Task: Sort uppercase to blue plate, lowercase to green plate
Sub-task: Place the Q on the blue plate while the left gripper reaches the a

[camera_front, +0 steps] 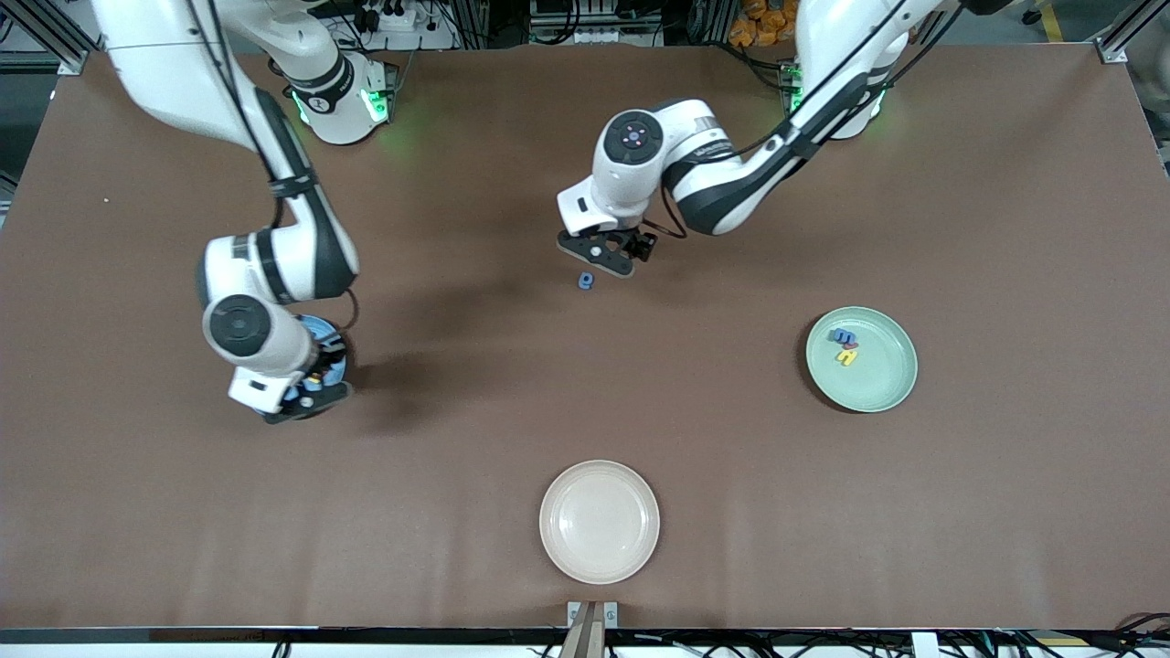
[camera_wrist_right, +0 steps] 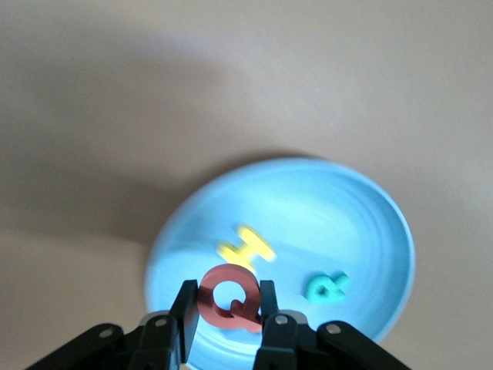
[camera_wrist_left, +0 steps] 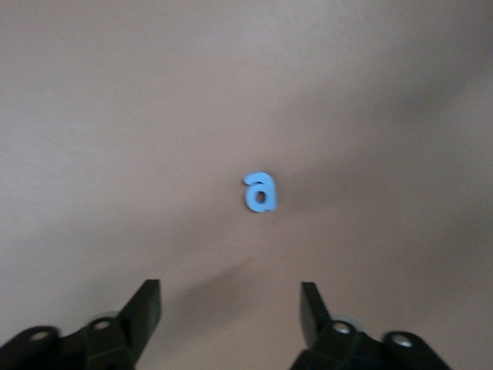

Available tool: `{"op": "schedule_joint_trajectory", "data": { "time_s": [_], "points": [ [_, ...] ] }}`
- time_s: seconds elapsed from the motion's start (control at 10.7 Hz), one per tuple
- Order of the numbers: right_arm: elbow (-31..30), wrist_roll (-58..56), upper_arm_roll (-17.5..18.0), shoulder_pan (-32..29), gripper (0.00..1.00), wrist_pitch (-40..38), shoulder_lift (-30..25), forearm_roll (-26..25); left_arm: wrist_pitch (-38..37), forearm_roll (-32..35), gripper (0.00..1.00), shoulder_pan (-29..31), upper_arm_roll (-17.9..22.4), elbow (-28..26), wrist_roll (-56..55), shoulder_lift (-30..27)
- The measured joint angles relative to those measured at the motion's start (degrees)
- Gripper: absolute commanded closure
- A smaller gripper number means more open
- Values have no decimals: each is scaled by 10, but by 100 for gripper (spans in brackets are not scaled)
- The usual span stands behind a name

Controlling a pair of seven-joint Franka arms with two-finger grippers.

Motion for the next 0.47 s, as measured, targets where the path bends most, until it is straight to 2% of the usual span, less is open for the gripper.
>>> {"op": "schedule_joint_trajectory", "data": {
  "time_s": [0.19, 0.47],
  "points": [
    [-31, -32, 0, -34, 90, 48, 2, 4, 11, 25, 32, -41, 25, 0, -32, 20],
    [-40, -44, 5, -56, 87, 87, 11, 8, 28, 34, 35, -75, 56, 9, -43, 33]
  ]
}}
